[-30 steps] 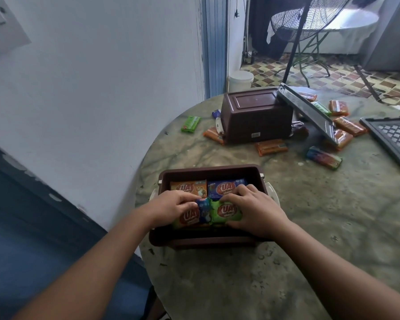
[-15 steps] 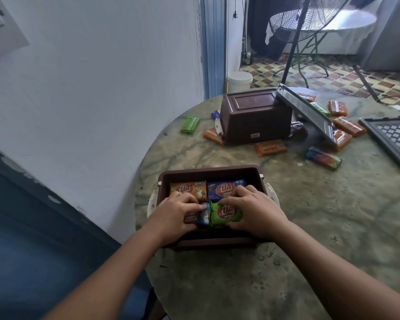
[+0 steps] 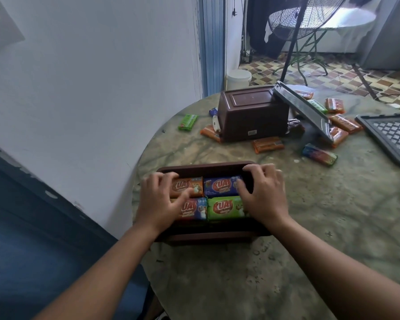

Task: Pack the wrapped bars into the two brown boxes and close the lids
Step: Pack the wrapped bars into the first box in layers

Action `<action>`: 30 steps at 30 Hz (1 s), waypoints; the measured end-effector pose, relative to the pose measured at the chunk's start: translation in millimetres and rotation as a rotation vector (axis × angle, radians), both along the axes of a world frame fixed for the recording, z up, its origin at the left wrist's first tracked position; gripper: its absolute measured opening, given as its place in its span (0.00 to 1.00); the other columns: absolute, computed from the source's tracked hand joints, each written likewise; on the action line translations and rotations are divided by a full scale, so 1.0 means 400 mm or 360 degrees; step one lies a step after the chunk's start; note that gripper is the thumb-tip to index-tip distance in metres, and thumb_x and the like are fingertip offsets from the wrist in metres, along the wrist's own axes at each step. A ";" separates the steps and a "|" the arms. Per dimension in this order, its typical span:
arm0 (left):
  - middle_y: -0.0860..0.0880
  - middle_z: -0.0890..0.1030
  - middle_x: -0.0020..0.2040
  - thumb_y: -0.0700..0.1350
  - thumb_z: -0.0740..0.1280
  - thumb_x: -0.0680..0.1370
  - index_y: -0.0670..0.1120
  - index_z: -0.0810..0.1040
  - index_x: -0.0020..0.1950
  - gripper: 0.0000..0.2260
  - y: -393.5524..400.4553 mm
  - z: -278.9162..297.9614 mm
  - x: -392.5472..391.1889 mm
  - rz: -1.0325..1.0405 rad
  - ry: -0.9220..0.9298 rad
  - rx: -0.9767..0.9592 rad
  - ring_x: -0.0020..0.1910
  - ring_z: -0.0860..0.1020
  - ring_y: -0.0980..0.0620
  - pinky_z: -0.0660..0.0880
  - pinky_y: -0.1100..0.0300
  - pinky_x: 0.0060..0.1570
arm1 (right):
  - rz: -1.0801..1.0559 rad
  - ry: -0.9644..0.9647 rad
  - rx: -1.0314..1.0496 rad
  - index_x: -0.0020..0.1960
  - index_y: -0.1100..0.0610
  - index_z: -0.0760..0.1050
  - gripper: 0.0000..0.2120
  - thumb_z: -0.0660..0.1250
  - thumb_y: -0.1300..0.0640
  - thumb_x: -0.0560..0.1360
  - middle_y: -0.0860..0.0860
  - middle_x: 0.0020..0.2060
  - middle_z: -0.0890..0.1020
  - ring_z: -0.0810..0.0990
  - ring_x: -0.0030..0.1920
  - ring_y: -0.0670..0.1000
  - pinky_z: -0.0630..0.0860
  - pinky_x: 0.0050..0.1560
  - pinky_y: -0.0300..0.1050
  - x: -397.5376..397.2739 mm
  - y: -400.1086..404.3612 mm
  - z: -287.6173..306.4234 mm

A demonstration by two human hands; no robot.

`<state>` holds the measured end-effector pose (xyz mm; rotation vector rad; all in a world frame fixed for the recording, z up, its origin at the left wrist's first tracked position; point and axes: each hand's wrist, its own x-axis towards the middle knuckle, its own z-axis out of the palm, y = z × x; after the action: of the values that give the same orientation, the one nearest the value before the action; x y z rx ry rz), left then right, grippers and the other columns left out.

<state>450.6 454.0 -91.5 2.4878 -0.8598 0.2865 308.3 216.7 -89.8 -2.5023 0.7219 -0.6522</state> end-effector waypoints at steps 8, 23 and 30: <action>0.44 0.76 0.66 0.70 0.55 0.80 0.50 0.61 0.71 0.29 -0.011 -0.046 0.067 0.0595 0.0732 0.0135 0.59 0.78 0.42 0.77 0.47 0.50 | -0.0268 0.0541 0.0755 0.64 0.53 0.67 0.13 0.61 0.51 0.81 0.57 0.57 0.80 0.78 0.51 0.59 0.74 0.51 0.52 0.028 -0.039 -0.008; 0.37 0.79 0.61 0.58 0.55 0.85 0.44 0.71 0.63 0.19 -0.023 -0.066 0.112 0.0674 0.0663 0.0233 0.58 0.77 0.34 0.72 0.47 0.52 | -0.0267 0.0482 0.0892 0.58 0.48 0.70 0.11 0.64 0.58 0.77 0.52 0.48 0.81 0.81 0.48 0.57 0.80 0.49 0.53 0.035 -0.051 -0.010; 0.36 0.78 0.62 0.57 0.55 0.85 0.44 0.71 0.66 0.19 -0.020 -0.054 0.093 0.0679 0.0654 0.0221 0.60 0.76 0.33 0.71 0.46 0.52 | -0.0254 0.0444 0.0879 0.57 0.48 0.72 0.14 0.64 0.59 0.74 0.52 0.49 0.82 0.82 0.50 0.57 0.81 0.54 0.57 0.022 -0.041 0.002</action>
<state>487.7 445.9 -113.1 2.7028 -0.1855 -0.1515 317.2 200.4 -89.1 -2.0482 1.0470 -0.1179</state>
